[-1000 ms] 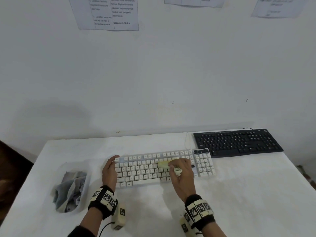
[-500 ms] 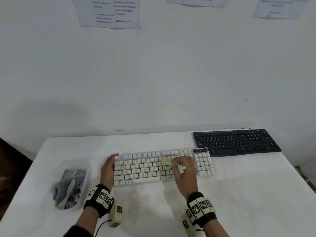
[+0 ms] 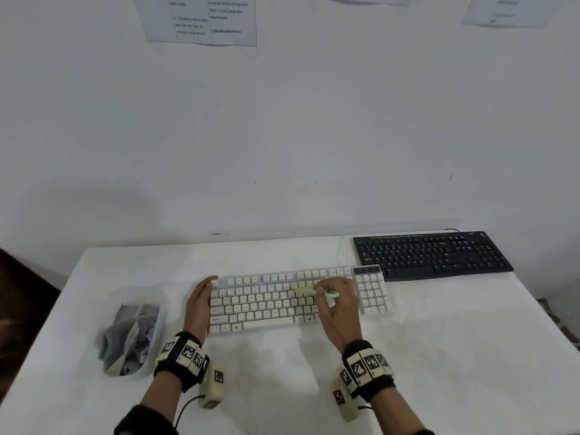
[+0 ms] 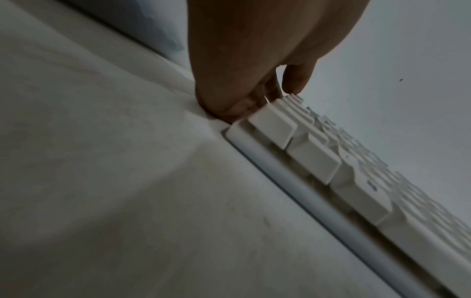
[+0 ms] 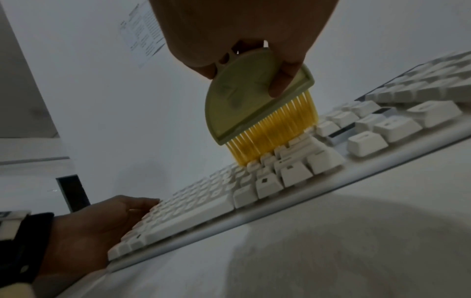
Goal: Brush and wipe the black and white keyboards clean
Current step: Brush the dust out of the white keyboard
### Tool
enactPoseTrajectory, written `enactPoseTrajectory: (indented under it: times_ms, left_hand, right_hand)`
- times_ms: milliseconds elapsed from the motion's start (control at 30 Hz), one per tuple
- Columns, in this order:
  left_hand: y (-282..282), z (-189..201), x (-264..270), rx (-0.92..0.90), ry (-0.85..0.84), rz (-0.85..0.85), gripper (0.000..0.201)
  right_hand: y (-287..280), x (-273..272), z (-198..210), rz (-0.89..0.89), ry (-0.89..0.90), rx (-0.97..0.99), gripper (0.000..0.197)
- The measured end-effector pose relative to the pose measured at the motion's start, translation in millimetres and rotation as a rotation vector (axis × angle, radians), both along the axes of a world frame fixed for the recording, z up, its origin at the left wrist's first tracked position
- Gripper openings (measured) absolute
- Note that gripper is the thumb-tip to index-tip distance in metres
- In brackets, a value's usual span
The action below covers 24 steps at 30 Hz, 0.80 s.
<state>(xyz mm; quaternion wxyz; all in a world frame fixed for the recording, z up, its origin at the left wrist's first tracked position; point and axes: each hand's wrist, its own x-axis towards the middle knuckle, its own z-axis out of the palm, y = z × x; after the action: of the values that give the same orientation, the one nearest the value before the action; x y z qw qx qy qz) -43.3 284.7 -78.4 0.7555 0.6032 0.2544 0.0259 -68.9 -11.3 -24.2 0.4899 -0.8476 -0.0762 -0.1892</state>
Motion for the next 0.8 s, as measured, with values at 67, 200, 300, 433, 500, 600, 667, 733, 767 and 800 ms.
enactPoseTrajectory:
  times_ms: [67, 200, 300, 433, 500, 600, 667, 733, 767, 800]
  left_hand:
    - [-1, 1, 0, 0.006, -0.005, 0.001, 0.023]
    - [1, -1, 1, 0.009, -0.004, -0.004, 0.024]
    - [2, 1, 0, 0.026, -0.004, -0.019, 0.027]
    - [3, -4, 0, 0.044, -0.011, -0.011, 0.026]
    - [4, -6, 1, 0.053, -0.018, -0.008, 0.024]
    - [5, -10, 3, 0.051, -0.016, -0.011, 0.022]
    - [6, -12, 3, 0.046, -0.016, -0.018, 0.022]
    - [7, -13, 2, 0.047, -0.017, -0.019, 0.023]
    - [7, -14, 2, 0.050, -0.019, -0.015, 0.022]
    - [6, -14, 2, 0.057, -0.020, -0.010, 0.022]
  right_hand:
    - [5, -1, 0, 0.043, -0.003, -0.013, 0.011]
    - [-3, -1, -1, 0.055, -0.008, -0.073, 0.014]
    - [-15, 2, 2, -0.006, 0.012, -0.052, 0.018]
    - [-12, 0, 11, -0.068, -0.038, 0.016, 0.017]
    - [-5, -2, 15, -0.040, -0.048, 0.007, 0.017]
    - [-4, -3, 8, 0.084, -0.016, -0.081, 0.016]
    - [-15, -1, 2, 0.074, 0.004, -0.120, 0.017]
    - [-31, 1, 1, 0.010, 0.018, -0.091, 0.017]
    - [-37, 1, 2, -0.013, 0.017, -0.066, 0.016]
    - [-41, 1, 4, -0.029, 0.010, -0.042, 0.015]
